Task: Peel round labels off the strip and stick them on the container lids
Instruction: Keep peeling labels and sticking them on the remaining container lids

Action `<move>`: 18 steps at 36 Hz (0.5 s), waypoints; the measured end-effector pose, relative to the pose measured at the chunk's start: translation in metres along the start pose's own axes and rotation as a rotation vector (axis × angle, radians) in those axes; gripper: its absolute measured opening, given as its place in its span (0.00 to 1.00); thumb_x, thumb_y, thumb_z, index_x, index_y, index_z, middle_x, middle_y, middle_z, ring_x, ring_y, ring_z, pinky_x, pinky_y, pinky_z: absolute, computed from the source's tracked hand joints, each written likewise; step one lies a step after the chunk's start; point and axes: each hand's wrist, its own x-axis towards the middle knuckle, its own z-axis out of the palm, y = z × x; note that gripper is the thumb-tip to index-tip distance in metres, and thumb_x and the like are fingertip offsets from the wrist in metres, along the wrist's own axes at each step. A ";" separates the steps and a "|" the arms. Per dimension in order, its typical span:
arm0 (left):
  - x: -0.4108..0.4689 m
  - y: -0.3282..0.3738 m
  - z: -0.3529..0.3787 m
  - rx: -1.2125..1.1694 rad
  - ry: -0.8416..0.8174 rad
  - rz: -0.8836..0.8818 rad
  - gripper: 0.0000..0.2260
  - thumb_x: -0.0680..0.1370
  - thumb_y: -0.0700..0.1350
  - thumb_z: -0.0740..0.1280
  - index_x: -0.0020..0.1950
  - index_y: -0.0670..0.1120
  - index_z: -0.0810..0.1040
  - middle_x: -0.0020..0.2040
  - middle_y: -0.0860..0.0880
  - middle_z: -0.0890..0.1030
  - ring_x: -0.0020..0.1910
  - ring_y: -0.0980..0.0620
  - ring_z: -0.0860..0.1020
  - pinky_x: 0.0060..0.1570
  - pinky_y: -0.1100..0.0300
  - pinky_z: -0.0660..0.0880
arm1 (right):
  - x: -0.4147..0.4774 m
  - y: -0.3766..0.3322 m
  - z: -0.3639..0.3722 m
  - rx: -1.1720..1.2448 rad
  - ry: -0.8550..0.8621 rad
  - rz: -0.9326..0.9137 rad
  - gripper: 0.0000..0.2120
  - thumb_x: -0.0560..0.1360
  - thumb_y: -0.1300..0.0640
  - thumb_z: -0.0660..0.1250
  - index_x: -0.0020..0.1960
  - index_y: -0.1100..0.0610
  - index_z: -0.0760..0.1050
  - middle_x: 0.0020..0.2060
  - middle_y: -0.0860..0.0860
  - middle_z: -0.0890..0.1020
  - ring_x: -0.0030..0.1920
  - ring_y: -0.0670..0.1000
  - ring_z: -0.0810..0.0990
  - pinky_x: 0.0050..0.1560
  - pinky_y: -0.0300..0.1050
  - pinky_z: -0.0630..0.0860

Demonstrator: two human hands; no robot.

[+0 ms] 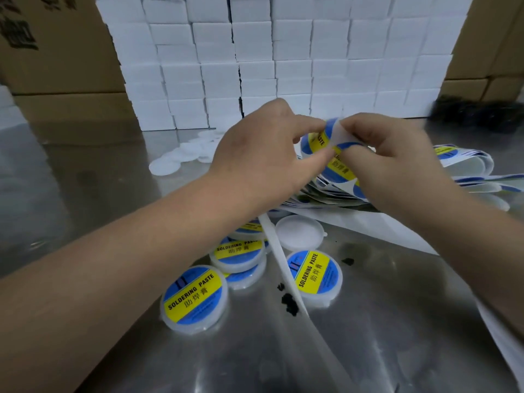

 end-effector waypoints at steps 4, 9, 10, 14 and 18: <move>0.000 0.000 0.000 -0.025 -0.032 -0.016 0.12 0.71 0.57 0.66 0.54 0.62 0.79 0.42 0.54 0.72 0.44 0.57 0.72 0.38 0.66 0.65 | 0.001 -0.001 -0.001 -0.020 0.006 -0.038 0.20 0.71 0.67 0.60 0.35 0.41 0.72 0.33 0.41 0.77 0.38 0.36 0.73 0.36 0.29 0.69; 0.000 -0.002 0.004 0.020 -0.058 -0.028 0.11 0.71 0.57 0.67 0.52 0.60 0.78 0.44 0.56 0.72 0.45 0.57 0.72 0.39 0.66 0.66 | 0.000 0.003 0.001 -0.055 -0.025 -0.081 0.23 0.72 0.67 0.61 0.36 0.38 0.71 0.36 0.37 0.76 0.40 0.41 0.73 0.41 0.32 0.69; 0.000 -0.003 0.004 0.033 -0.060 -0.027 0.11 0.71 0.57 0.67 0.52 0.60 0.78 0.44 0.57 0.72 0.44 0.57 0.71 0.38 0.67 0.64 | 0.000 0.003 0.001 -0.063 -0.027 -0.086 0.23 0.72 0.67 0.61 0.36 0.37 0.71 0.36 0.37 0.76 0.40 0.41 0.73 0.41 0.33 0.69; 0.002 -0.007 0.003 0.048 -0.057 -0.030 0.10 0.71 0.58 0.67 0.51 0.60 0.79 0.43 0.56 0.71 0.43 0.56 0.70 0.35 0.69 0.61 | 0.001 0.003 0.001 -0.080 -0.034 -0.089 0.23 0.72 0.67 0.61 0.35 0.37 0.70 0.36 0.36 0.76 0.42 0.38 0.73 0.43 0.30 0.68; 0.007 -0.012 0.002 0.079 -0.063 -0.054 0.11 0.70 0.61 0.66 0.49 0.60 0.79 0.39 0.58 0.70 0.42 0.57 0.69 0.34 0.70 0.59 | 0.001 0.005 0.000 -0.084 -0.028 -0.067 0.20 0.71 0.66 0.61 0.34 0.40 0.72 0.35 0.37 0.77 0.40 0.37 0.73 0.42 0.32 0.69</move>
